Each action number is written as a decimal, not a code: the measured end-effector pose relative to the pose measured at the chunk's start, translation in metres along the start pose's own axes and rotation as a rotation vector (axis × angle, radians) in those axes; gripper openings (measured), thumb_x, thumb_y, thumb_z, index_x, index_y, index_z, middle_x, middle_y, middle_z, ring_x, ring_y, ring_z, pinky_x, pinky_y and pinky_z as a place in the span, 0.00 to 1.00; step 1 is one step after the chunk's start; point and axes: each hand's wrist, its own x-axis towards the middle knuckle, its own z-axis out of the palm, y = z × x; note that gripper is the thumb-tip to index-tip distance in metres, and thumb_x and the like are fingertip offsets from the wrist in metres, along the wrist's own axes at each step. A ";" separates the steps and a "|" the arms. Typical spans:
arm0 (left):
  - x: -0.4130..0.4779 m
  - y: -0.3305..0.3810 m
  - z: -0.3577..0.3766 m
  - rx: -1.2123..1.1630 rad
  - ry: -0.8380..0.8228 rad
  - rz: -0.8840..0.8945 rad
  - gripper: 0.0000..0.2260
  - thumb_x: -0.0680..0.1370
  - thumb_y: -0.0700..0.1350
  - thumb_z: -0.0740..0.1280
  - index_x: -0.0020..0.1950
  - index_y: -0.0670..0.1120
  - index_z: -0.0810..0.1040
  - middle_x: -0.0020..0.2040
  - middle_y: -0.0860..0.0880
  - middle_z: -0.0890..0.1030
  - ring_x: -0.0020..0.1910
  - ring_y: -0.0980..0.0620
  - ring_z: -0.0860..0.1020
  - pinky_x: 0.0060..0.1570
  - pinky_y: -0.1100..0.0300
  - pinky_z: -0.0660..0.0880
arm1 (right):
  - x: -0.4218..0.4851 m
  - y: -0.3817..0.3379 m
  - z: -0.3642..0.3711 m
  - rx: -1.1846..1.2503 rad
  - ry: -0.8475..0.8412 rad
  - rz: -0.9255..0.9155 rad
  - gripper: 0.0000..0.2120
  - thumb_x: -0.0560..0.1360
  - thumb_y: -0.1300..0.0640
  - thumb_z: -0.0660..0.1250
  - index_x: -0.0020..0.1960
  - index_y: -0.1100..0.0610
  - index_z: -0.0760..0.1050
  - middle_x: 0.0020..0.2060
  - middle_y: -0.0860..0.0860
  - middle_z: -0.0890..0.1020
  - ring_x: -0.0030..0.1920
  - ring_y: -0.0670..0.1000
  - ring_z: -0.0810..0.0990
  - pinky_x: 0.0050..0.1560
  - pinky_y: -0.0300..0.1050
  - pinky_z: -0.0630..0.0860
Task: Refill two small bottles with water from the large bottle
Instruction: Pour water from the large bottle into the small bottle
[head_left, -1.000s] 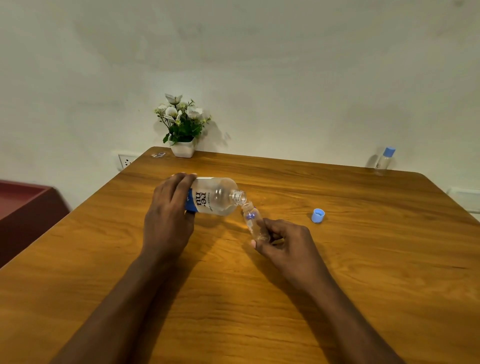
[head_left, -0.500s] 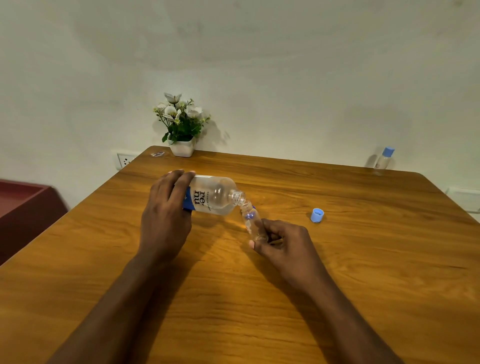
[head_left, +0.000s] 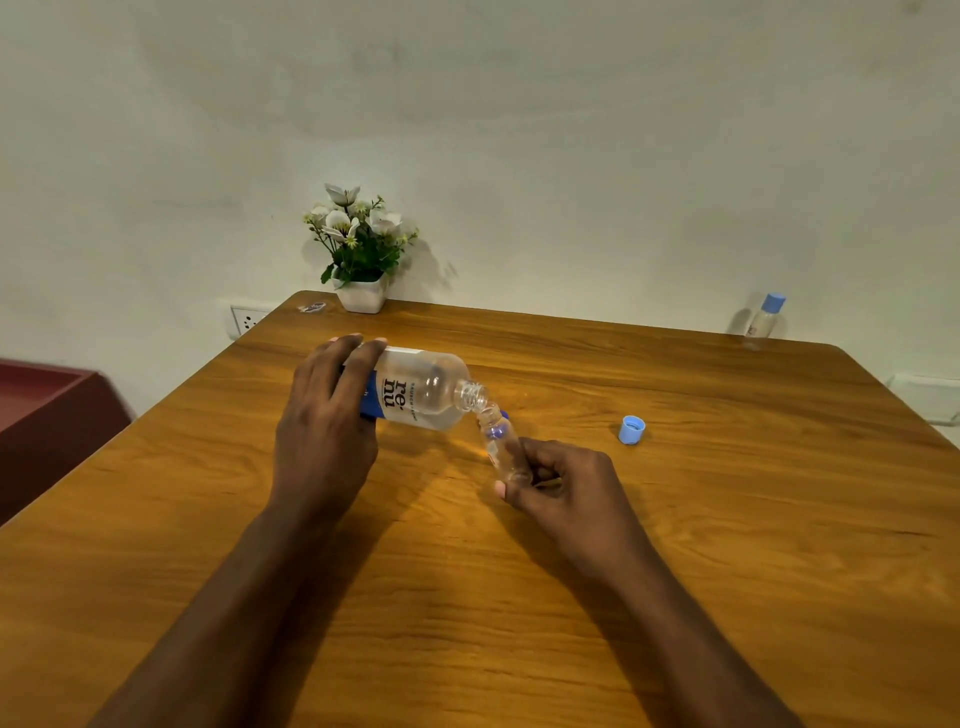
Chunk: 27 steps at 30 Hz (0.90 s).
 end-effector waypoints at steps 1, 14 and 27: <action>0.000 0.000 0.000 -0.001 -0.001 -0.002 0.31 0.67 0.28 0.72 0.68 0.41 0.70 0.65 0.39 0.72 0.66 0.39 0.68 0.56 0.43 0.76 | 0.000 0.000 0.000 0.004 -0.001 0.003 0.09 0.70 0.56 0.74 0.50 0.49 0.82 0.36 0.44 0.82 0.37 0.45 0.80 0.41 0.46 0.76; 0.002 0.002 -0.003 0.016 -0.001 0.009 0.31 0.67 0.28 0.72 0.69 0.41 0.70 0.65 0.38 0.72 0.66 0.39 0.68 0.53 0.45 0.75 | 0.000 -0.001 0.000 0.040 -0.014 0.018 0.08 0.71 0.58 0.74 0.49 0.49 0.83 0.36 0.49 0.84 0.35 0.43 0.78 0.39 0.42 0.74; 0.002 0.002 -0.005 0.020 0.021 0.019 0.32 0.67 0.26 0.70 0.69 0.41 0.70 0.65 0.38 0.72 0.66 0.39 0.67 0.52 0.43 0.77 | 0.000 0.000 0.001 0.061 -0.016 0.026 0.12 0.71 0.56 0.74 0.51 0.43 0.82 0.41 0.45 0.85 0.41 0.46 0.83 0.45 0.47 0.78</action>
